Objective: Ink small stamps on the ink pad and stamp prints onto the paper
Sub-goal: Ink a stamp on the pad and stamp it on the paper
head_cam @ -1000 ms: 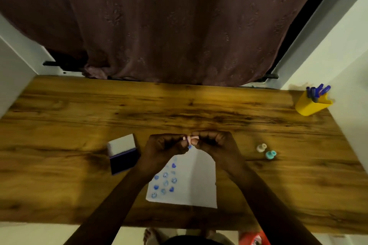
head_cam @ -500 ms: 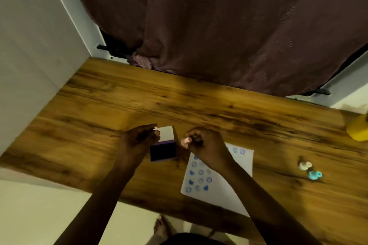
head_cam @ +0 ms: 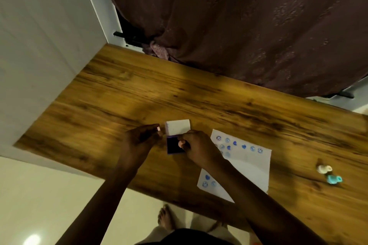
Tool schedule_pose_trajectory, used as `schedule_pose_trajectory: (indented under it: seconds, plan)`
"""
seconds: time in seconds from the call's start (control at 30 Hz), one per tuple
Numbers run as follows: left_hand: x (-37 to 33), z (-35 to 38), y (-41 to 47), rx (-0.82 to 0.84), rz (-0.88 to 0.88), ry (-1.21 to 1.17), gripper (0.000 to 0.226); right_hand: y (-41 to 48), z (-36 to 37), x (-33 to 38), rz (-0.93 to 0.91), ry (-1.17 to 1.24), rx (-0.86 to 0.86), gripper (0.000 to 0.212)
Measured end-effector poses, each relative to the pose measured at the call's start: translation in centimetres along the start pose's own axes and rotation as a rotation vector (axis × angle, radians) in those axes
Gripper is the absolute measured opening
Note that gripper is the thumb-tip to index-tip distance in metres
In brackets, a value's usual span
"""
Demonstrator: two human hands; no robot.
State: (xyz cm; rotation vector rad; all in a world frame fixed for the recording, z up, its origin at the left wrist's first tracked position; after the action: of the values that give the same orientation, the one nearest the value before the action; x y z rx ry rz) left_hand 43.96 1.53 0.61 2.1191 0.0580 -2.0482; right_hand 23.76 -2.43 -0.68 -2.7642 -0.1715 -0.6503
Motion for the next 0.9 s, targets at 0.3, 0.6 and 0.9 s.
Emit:
schedule_pose_trajectory:
  seconds: [0.3, 0.6, 0.9]
  plan:
    - [0.5, 0.6, -0.3, 0.078, 0.013, 0.005, 0.023, 0.0, 0.3, 0.4, 0.065, -0.076, -0.007, 0.024]
    - [0.1, 2.0, -0.7, 0.110, 0.007, 0.024, 0.023, 0.0, -0.9, 1.6, 0.035, -0.139, -0.003, 0.020]
    - [-0.6, 2.7, -1.1, 0.104, 0.006, -0.027, 0.028, -0.3, -4.1, 1.4, 0.004, 0.096, -0.064, 0.025]
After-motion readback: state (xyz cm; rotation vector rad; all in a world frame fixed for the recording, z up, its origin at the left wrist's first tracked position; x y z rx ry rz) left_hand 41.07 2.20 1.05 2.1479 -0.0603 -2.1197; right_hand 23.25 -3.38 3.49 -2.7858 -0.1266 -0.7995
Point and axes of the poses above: each hand's wrist, its own y-axis towards the middle knuckle, its own z-axis out of the palm, x = y × z, the point moved 4 cm from there along y, towards the middle knuckle, and after that the axes turned 14 degrees about z, right-handed, at the moved point
